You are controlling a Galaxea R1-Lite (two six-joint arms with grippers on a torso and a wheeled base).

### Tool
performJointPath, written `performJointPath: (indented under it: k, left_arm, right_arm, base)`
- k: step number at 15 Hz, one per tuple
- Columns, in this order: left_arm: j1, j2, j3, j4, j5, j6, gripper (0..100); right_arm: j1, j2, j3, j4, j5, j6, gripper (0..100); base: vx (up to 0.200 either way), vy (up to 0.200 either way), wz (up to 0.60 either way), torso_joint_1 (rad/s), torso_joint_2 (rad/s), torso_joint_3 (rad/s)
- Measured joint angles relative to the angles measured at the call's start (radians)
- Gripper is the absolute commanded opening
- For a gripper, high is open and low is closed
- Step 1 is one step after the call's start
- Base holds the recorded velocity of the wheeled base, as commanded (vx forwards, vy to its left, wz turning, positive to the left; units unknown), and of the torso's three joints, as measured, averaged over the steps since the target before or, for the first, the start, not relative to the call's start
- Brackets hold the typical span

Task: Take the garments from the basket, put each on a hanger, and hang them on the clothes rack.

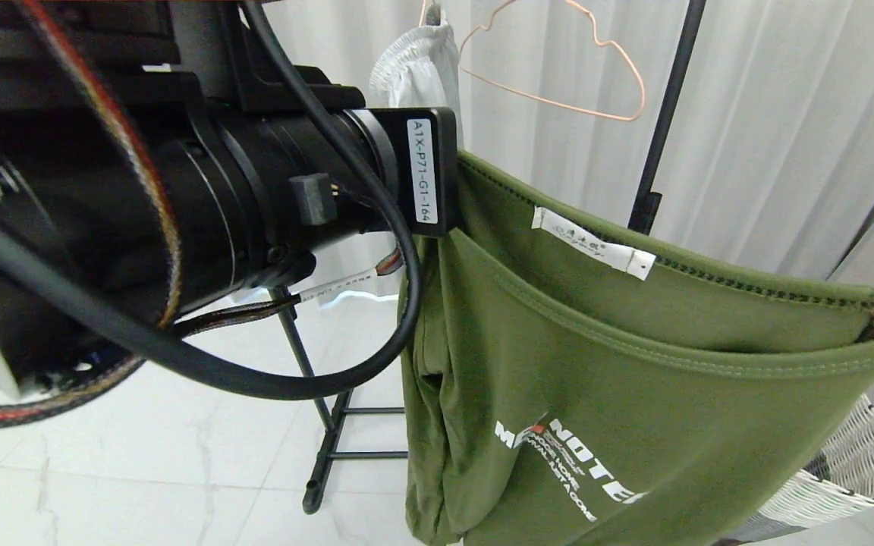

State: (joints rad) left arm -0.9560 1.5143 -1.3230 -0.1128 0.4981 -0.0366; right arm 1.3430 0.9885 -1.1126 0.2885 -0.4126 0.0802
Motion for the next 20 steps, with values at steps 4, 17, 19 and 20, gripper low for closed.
performJointPath:
  k: [4,17,19,20]
  left_arm:
    - [0.001,-0.002,0.006,0.001,-0.001,0.001,0]
    - [-0.163,-0.341,0.331,0.124,-0.061,0.008,0]
    - [-0.187,-0.367,0.349,0.124,-0.056,0.06,0]
    - [-0.192,-0.38,0.356,0.124,-0.057,0.097,0]
  right_arm:
    - [0.021,-0.023,0.008,0.013,-0.005,0.005,0]
    - [-0.373,0.211,-0.015,-0.392,0.073,-0.048,0]
    - [-0.385,0.25,-0.042,-0.395,0.083,-0.049,0]
    - [-0.391,0.262,-0.048,-0.394,0.083,-0.051,0]
  base:
    - [0.0,0.0,0.0,0.0,0.0,0.0]
    - [0.0,0.0,0.0,0.0,0.0,0.0]
    - [0.0,0.0,0.0,0.0,0.0,0.0]
    - [0.0,0.0,0.0,0.0,0.0,0.0]
